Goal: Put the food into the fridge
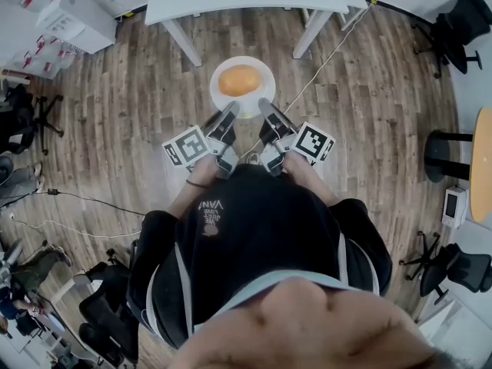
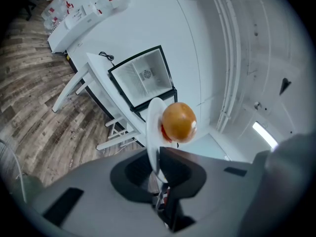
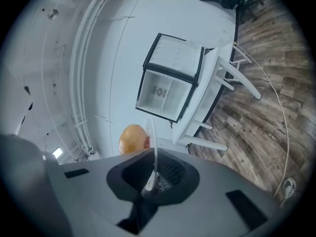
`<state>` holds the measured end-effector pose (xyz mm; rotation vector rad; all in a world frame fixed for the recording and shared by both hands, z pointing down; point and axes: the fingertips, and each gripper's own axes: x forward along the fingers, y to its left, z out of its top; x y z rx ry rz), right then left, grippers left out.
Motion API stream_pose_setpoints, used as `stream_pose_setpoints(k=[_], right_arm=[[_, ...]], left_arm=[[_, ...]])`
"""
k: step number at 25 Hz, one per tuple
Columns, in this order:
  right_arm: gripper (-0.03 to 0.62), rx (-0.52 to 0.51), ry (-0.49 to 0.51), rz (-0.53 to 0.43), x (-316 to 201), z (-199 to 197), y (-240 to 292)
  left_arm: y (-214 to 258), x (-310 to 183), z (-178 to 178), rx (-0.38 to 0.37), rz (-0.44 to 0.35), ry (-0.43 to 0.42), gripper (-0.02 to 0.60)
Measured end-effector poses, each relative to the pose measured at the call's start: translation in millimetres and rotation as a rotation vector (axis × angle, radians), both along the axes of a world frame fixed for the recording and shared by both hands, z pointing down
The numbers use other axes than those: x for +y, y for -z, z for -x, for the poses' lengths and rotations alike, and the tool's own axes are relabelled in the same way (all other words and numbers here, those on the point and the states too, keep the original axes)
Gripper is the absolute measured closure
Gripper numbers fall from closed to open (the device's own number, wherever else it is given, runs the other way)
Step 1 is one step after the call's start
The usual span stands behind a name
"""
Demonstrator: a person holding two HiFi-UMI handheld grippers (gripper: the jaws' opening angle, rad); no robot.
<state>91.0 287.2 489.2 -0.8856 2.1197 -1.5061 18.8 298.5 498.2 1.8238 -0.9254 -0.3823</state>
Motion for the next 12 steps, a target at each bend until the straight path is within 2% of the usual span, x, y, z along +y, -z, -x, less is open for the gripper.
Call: stream_pose_setpoints(k=[6, 12], right_arm=[[0.574, -0.003, -0.002, 0.031, -10.4, -5.7, -5.1], [0.574, 0.02, -0.019, 0.035, -40.3, -3.3, -7.0]], left_arm=[[-3.0, -10.2, -5.6, 0.009, 0.011, 0.011, 0.543], [-8.3, -40.5, -3.4, 0.043, 0.024, -0.005, 0.541]])
